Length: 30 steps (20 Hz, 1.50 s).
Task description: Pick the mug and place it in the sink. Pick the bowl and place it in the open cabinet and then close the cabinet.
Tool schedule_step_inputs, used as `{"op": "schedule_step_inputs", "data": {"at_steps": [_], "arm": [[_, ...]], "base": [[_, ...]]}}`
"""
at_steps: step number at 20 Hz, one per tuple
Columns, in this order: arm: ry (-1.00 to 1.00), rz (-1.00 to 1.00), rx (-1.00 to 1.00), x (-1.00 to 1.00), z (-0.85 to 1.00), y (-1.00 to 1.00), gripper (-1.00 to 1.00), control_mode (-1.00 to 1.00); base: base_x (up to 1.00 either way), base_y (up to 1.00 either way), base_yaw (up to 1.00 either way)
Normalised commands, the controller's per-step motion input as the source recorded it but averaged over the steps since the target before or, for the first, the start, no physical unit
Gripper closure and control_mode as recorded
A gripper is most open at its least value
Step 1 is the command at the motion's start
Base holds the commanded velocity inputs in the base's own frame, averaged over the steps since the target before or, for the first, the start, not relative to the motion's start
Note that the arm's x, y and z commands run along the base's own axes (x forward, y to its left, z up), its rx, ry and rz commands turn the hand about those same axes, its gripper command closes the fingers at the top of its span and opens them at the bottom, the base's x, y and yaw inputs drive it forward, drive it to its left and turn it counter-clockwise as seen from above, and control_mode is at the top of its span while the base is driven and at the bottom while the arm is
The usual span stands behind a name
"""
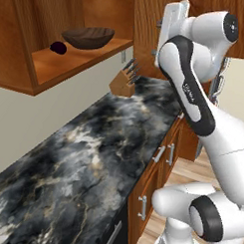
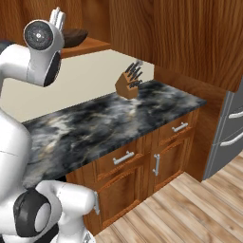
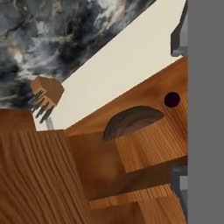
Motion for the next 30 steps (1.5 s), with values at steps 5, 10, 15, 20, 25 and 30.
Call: {"op": "schedule_step_inputs", "data": {"at_steps": [5, 10, 15, 20, 25, 30], "arm": [[0.0, 0.0, 0.09, -0.74, -0.03, -0.33, -1.0, -1.0], [0.0, 0.0, 0.06, -0.6, 0.0, -0.3, -1.0, -1.0], [0.0, 0.04, 0.01, -0.65, -0.17, -0.32, -1.0, -1.0], [-0.04, 0.08, 0.0, -0.57, -0.27, -0.3, -1.0, -1.0], [-0.04, 0.08, 0.0, -0.32, -0.16, -0.25, -1.0, -1.0], [0.0, 0.02, 0.03, -0.21, 0.0, -0.37, -1.0, -1.0]], "base": [[0.0, 0.0, 0.0], [0.0, 0.0, 0.0], [0.0, 0.0, 0.0], [0.0, 0.0, 0.0], [0.0, 0.0, 0.0], [0.0, 0.0, 0.0]]}}
